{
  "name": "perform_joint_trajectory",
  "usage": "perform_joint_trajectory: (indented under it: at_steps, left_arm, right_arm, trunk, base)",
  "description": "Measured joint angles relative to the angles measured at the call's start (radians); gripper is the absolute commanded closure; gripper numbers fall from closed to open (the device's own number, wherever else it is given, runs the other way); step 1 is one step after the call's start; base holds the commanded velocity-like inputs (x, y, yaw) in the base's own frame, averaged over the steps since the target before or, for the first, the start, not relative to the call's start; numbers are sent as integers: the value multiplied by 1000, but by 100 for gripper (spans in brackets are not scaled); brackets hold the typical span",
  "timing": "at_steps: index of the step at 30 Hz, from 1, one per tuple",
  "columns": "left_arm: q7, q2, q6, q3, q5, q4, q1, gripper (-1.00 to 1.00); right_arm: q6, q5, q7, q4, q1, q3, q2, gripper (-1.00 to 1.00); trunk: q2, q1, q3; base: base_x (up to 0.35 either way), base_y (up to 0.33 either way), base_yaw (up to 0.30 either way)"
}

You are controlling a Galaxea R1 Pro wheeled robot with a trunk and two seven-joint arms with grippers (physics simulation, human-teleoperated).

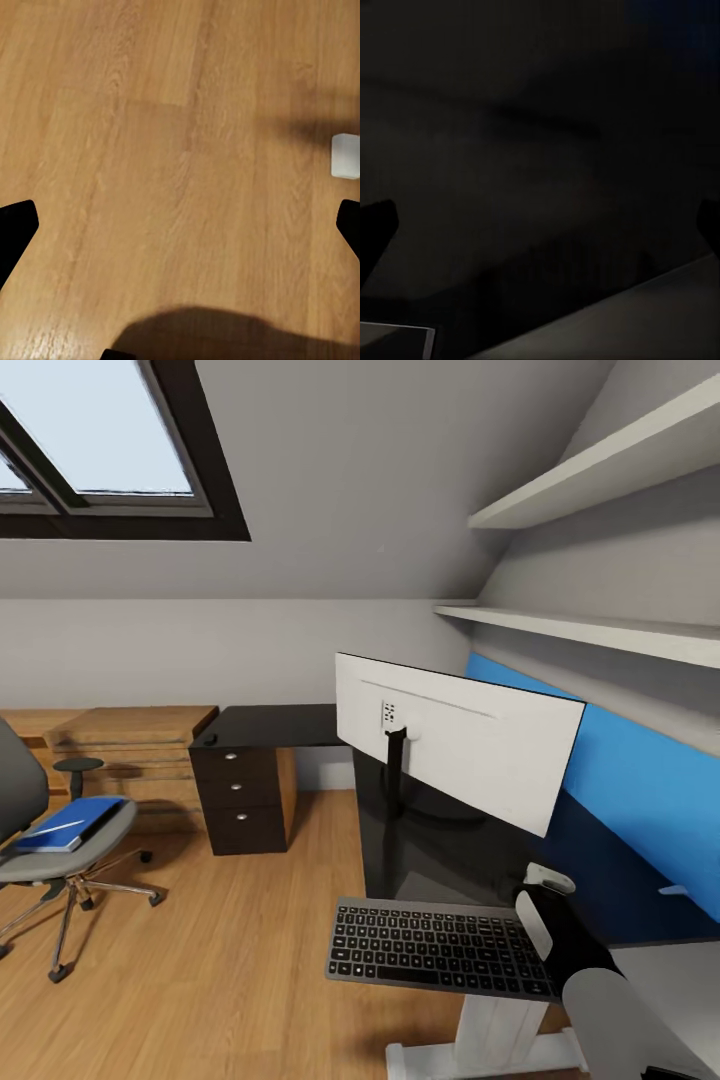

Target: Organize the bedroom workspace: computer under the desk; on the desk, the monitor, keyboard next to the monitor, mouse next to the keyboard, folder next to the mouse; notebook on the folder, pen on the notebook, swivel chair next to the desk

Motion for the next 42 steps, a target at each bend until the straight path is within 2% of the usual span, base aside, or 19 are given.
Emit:
perform_joint_trajectory:
  at_steps: [22,26,32,42]
  left_arm:
    - [0,1,0,1,0,0,0,-100]
    - [0,1,0,1,0,0,0,-100]
    - [0,1,0,1,0,0,0,-100]
    - [0,1,-2,0,-1,0,0,-100]
  right_arm:
    - [-7,14,1,1,1,6,-2,-100]
    - [-7,32,1,1,1,6,-2,-100]
    - [-8,88,2,3,1,6,-2,-100]
    - [-5,126,3,4,2,7,-2,-100]
  trunk:
    - [0,0,0]
    - [0,0,0]
    - [0,0,0]
    - [0,0,0]
  base:
    - [0,-63,-1]
    - [0,-79,0]
    - [0,-141,0]
    - [32,-136,0]
